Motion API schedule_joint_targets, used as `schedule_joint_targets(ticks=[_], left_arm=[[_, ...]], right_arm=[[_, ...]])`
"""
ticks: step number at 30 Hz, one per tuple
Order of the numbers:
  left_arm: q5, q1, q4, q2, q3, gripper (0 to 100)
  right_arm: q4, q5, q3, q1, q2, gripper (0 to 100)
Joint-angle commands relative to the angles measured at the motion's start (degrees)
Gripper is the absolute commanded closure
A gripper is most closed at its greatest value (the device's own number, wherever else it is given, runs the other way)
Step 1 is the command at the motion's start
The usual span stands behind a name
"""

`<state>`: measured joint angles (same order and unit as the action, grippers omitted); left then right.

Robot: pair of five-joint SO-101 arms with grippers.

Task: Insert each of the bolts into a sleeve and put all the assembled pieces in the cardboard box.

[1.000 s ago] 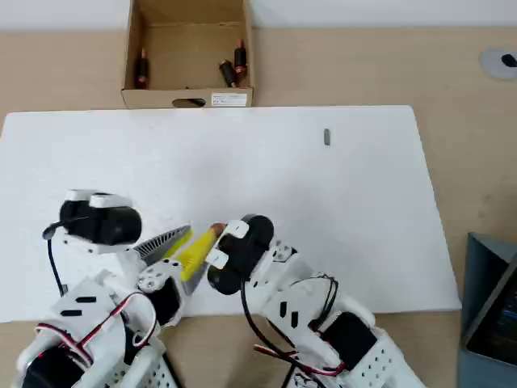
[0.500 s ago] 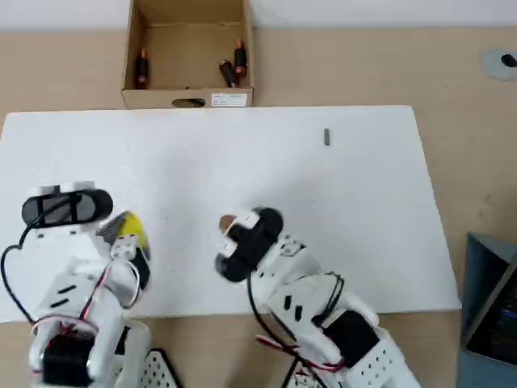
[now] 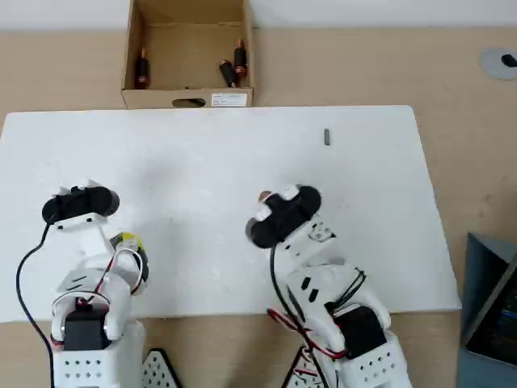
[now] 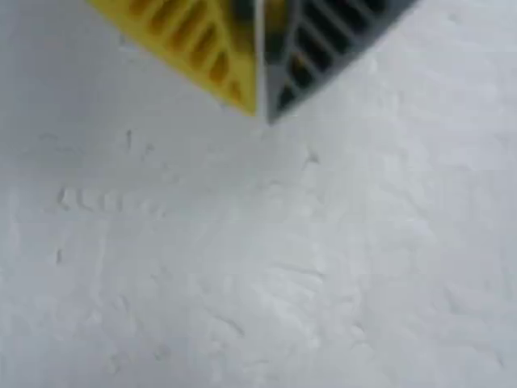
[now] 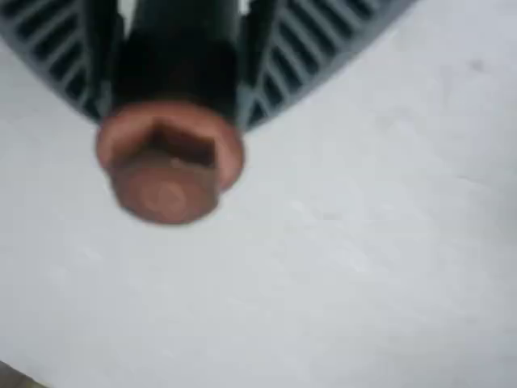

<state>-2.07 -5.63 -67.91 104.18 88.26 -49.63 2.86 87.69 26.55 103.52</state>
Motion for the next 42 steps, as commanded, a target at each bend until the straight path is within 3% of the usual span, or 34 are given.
schedule_joint_targets(ticks=[1, 5, 11, 16, 25, 37, 42], left_arm=[[0.53, -0.35, 3.34, 0.4, 2.64, 100], [0.53, -0.62, 6.68, 0.4, 5.89, 100], [1.93, -0.09, 7.91, 0.4, 6.15, 100], [1.67, -0.44, 7.91, 0.4, 6.15, 100], [1.67, -0.44, 7.91, 0.4, 6.15, 100], [1.67, -0.35, 7.91, 0.4, 6.15, 100], [1.76, -0.26, 7.91, 0.4, 6.15, 100]], right_arm=[[1.67, 0.09, -2.07, -3.03, 6.11, 98.9], [1.49, -0.09, -2.07, -4.0, 6.11, 98.9], [-0.26, -9.23, -4.62, -4.26, 5.41, 98.9], [-4.4, -11.25, -12.35, -3.47, -1.01, 98.9], [-3.87, -11.16, -37.67, -3.56, -33.98, 98.9], [12.57, -10.73, -60.26, -5.67, -68.62, 98.9], [19.16, -5.1, -70.2, -5.58, -82.07, 98.9]])
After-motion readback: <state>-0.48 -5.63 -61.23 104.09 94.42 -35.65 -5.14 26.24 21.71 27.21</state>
